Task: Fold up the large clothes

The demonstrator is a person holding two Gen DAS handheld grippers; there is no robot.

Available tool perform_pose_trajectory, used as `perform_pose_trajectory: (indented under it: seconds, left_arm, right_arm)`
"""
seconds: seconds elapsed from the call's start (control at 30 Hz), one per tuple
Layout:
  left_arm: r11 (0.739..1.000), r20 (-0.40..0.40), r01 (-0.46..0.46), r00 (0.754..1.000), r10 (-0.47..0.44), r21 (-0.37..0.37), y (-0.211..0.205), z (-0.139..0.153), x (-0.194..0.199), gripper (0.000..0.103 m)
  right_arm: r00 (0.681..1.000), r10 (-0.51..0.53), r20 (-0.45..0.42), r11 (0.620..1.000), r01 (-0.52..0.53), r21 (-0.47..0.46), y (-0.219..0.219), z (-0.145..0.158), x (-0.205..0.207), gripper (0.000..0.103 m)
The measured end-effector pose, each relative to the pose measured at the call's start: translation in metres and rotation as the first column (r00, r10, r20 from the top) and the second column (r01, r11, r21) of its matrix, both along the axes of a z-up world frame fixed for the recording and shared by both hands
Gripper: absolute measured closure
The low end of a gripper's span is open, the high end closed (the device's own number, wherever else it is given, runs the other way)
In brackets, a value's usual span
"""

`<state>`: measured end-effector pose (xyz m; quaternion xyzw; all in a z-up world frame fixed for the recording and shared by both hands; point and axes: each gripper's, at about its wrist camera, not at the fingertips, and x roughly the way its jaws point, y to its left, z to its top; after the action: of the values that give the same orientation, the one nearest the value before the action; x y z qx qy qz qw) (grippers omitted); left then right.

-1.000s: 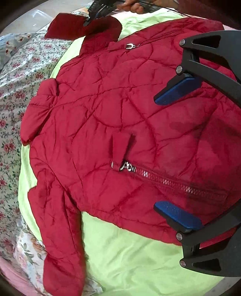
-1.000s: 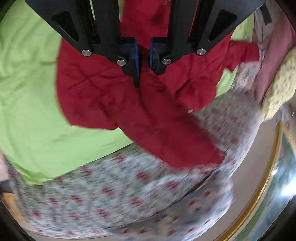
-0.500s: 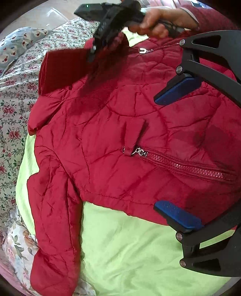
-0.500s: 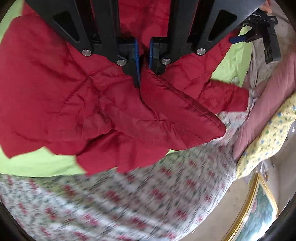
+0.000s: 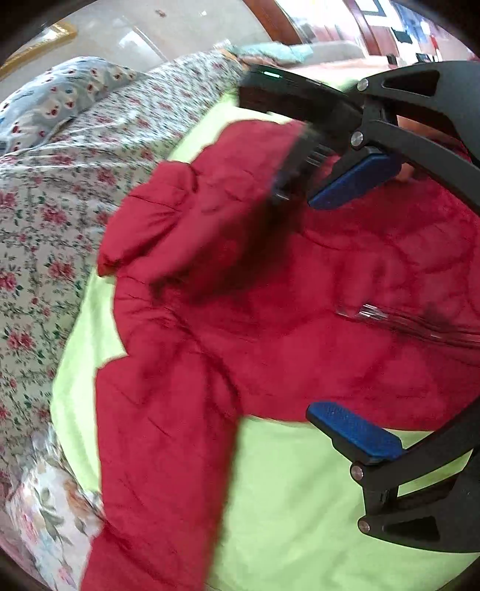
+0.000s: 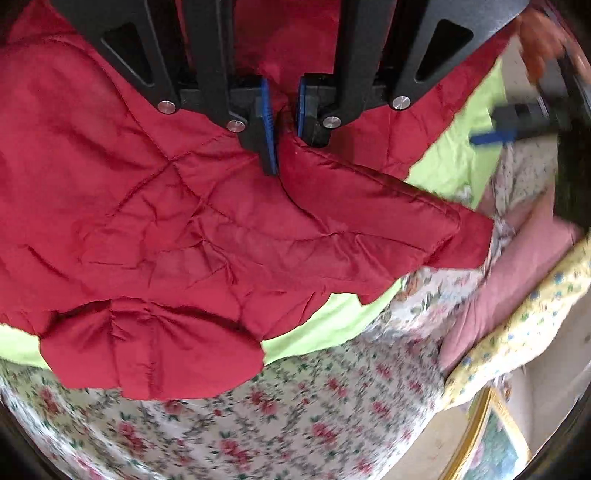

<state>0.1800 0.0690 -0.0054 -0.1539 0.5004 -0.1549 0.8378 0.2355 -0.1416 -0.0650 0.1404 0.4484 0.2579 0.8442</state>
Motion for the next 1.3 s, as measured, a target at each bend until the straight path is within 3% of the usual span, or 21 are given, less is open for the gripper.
perform_pose_trajectory:
  seconds: [0.2,0.27,0.33,0.4,0.5,0.57,0.63,0.8,1.0,1.17,1.3]
  left_arm:
    - [0.996,-0.019,0.036,0.999,-0.038,-0.083,-0.016,-0.002,0.06,0.0]
    - [0.996,-0.032,0.037,0.999,-0.04,-0.08,-0.021,-0.011,0.076,0.016]
    - [0.995,-0.058,0.059,0.996,-0.064,-0.084,-0.025,-0.02,0.087,0.059]
    - [0.992,-0.083,0.081,0.992,-0.09,-0.098,-0.029,-0.03,0.094,0.079]
    - [0.993,-0.063,0.09,0.994,-0.095,-0.078,-0.028,-0.034,0.093,0.086]
    - [0.993,-0.04,0.095,0.994,-0.098,-0.064,-0.025,-0.032,0.09,0.088]
    - [0.996,-0.008,0.092,0.996,-0.092,-0.004,-0.023,-0.03,0.088,0.09]
    - [0.99,0.057,0.071,0.995,-0.078,0.118,-0.016,-0.031,0.077,0.091]
    - [0.966,0.114,0.055,0.99,-0.086,0.252,-0.026,-0.038,0.066,0.091]
    - [0.954,0.145,0.004,0.988,-0.05,0.301,-0.026,-0.024,0.057,0.084]
    - [0.972,0.239,-0.006,0.97,-0.052,0.235,-0.022,0.01,0.034,0.084]
  right_arm:
    - [1.0,0.014,0.015,1.0,-0.014,-0.009,0.001,-0.004,-0.001,0.089]
    - [1.0,0.018,0.019,1.0,-0.017,-0.017,0.002,-0.004,-0.002,0.089]
    - [1.0,0.02,0.017,1.0,-0.02,-0.016,0.001,-0.003,-0.003,0.089]
    - [1.0,0.02,0.013,1.0,-0.02,-0.014,-0.001,-0.003,-0.005,0.086]
    - [1.0,0.025,0.012,1.0,-0.025,-0.017,-0.004,-0.003,-0.01,0.083]
    - [0.999,0.032,0.005,0.999,-0.032,-0.019,-0.007,-0.002,-0.014,0.08]
    - [0.999,0.032,-0.012,0.999,-0.032,-0.007,-0.016,0.003,-0.023,0.069]
    - [0.996,-0.087,0.008,0.996,0.087,0.021,-0.068,0.026,-0.043,0.067]
    - [0.962,-0.266,0.055,0.948,0.272,-0.168,-0.134,0.029,-0.035,0.061]
    - [0.956,-0.291,-0.024,0.93,0.277,-0.241,-0.151,-0.007,-0.019,0.063]
    - [0.952,-0.305,-0.038,0.919,0.284,-0.272,-0.149,-0.026,-0.017,0.063]
